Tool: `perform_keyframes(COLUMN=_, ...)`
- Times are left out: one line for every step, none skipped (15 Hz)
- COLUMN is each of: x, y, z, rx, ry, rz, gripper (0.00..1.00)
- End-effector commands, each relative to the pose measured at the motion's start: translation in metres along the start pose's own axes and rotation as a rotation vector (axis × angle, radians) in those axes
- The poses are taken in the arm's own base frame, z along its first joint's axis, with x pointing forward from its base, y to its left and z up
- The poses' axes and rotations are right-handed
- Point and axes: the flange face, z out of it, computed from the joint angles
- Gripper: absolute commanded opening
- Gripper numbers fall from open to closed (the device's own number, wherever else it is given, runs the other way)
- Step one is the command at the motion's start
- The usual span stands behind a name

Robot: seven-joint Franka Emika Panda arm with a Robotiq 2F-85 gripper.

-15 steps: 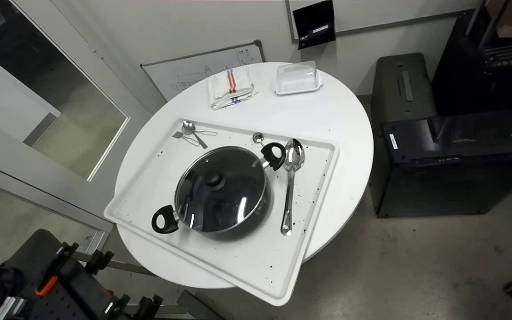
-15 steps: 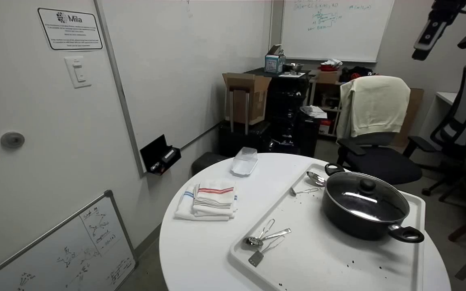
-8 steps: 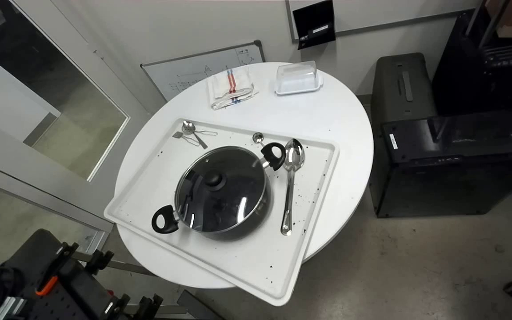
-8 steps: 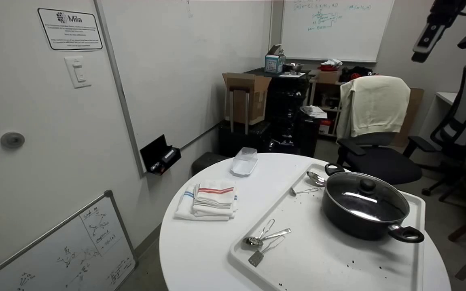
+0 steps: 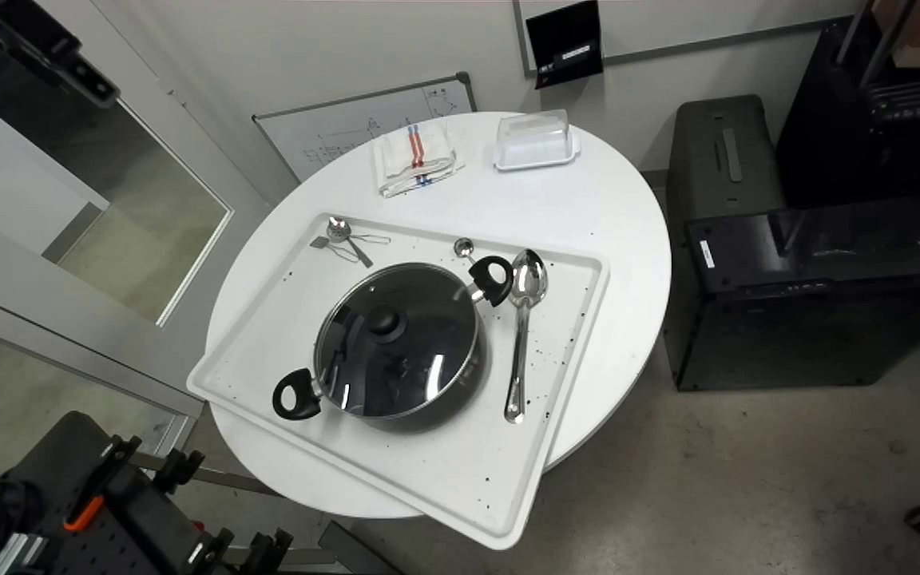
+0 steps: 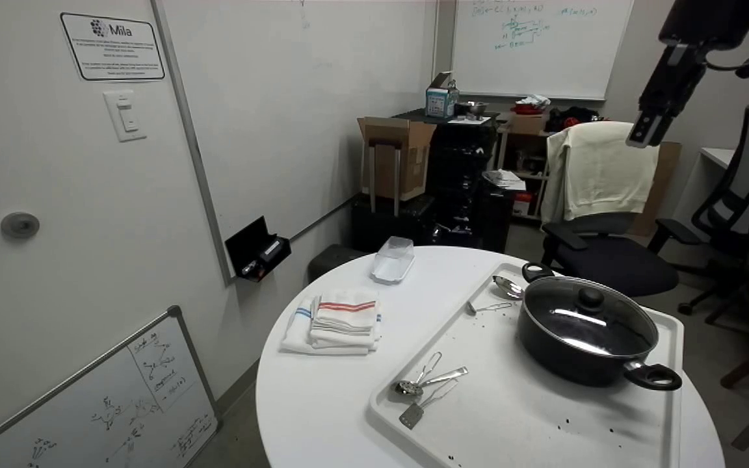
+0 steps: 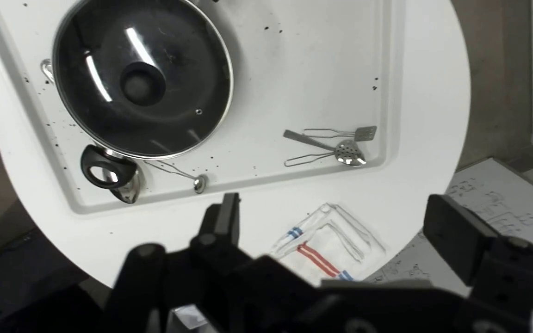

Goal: Remove the glass lid from the pot and put it on the white tray

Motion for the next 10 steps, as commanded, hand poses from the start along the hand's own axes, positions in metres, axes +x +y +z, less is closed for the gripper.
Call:
perform_keyframes(x=0.004, y=0.021, z=0.043, rx=-0.096, ry=0.008, rz=0.077, gripper=1.00)
perform_keyframes(x=0.004, y=0.028, z=0.055, rx=-0.119, ry=0.005, rz=0.099, gripper=1.00)
perform_keyframes(x=0.003, y=0.036, z=0.069, rx=-0.140, ry=-0.005, rz=0.121, gripper=1.00)
perform_keyframes(x=0.001, y=0.043, z=0.081, rx=-0.156, ry=-0.012, rz=0.140, gripper=1.00)
perform_keyframes(x=-0.001, y=0.050, z=0.094, rx=-0.171, ry=-0.019, rz=0.163, gripper=1.00)
perform_keyframes(x=-0.003, y=0.056, z=0.105, rx=-0.184, ry=-0.033, rz=0.181, gripper=1.00)
perform_keyframes(x=-0.006, y=0.064, z=0.119, rx=-0.198, ry=-0.045, rz=0.201, gripper=1.00)
perform_keyframes(x=-0.009, y=0.070, z=0.129, rx=-0.209, ry=-0.057, rz=0.218, gripper=1.00)
perform_keyframes(x=-0.011, y=0.076, z=0.140, rx=-0.216, ry=-0.066, rz=0.231, gripper=1.00)
perform_keyframes(x=-0.012, y=0.082, z=0.150, rx=-0.221, ry=-0.076, rz=0.248, gripper=1.00)
